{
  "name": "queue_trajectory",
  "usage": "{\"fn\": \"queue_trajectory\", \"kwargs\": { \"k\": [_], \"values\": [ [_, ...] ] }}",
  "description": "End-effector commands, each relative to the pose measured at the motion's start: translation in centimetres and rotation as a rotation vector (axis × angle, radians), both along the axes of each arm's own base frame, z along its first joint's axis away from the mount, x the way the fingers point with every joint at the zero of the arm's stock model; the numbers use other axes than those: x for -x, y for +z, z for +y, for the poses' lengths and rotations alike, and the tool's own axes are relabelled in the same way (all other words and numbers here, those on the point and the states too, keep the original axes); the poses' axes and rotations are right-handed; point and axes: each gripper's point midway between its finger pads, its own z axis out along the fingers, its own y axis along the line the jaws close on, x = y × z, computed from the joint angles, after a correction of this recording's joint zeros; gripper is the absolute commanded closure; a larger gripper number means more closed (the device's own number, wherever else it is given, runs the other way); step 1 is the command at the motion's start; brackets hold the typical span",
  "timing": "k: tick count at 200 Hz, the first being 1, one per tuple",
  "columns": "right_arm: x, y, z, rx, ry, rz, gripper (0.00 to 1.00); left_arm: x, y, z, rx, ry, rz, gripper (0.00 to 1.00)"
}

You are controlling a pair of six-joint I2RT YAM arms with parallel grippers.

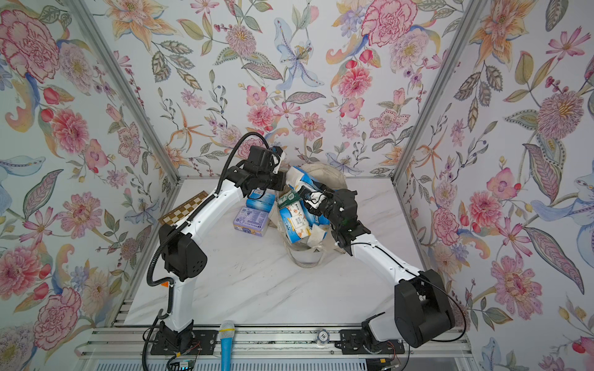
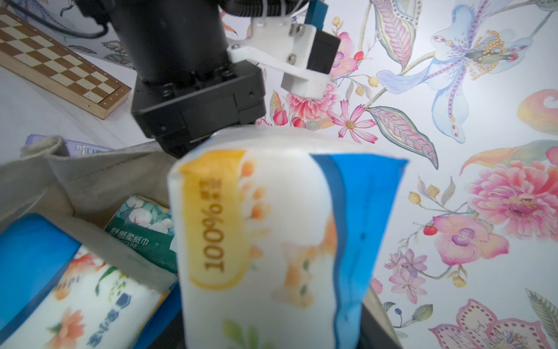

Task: Put tissues into the canvas bag
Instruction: Place the pack of facial tissues in the canvas bag.

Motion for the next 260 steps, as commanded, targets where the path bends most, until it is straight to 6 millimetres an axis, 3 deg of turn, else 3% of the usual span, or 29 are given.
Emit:
{"fn": "queue_trajectory", "kwargs": {
  "k": [1, 33, 51, 72, 147, 191, 238, 260],
  "values": [
    [0.4, -0.1, 0.7, 0.023, 0.062, -0.04, 0.45, -0.4, 1.4, 1.0, 0.026, 0.022, -0.021, 0.86],
    [1.4, -2.4, 0.7, 0.086, 0.126, 0.033, 0.45, -0.6, 1.4, 1.5, 0.025, 0.034, -0.019, 0.86],
    [1.8, -4.4, 0.6, 0.189, 0.156, 0.096, 0.44, -0.8, 1.5, 1.9, 0.028, 0.039, -0.02, 0.86],
    [1.6, -5.5, 0.1, 0.285, 0.153, 0.111, 0.44, -0.9, 1.7, 2.0, 0.033, 0.042, -0.024, 0.86],
    [-1.7, -8.3, -1.9, 0.639, 0.054, 0.05, 0.44, -1.2, 2.3, 2.2, 0.033, 0.048, -0.034, 0.85],
    [-2.9, -9.3, -0.5, 0.739, 0.092, 0.035, 0.44, -1.2, 2.3, 1.9, 0.043, 0.042, -0.028, 0.85],
    [-3.5, -12.0, 2.0, 0.792, 0.165, 0.08, 0.43, -1.2, 2.4, 1.9, 0.042, 0.037, -0.028, 0.85],
    [-3.6, -11.1, 2.6, 0.744, 0.153, 0.078, 0.39, -1.2, 2.4, 1.9, 0.037, 0.036, -0.028, 0.85]
  ]
}}
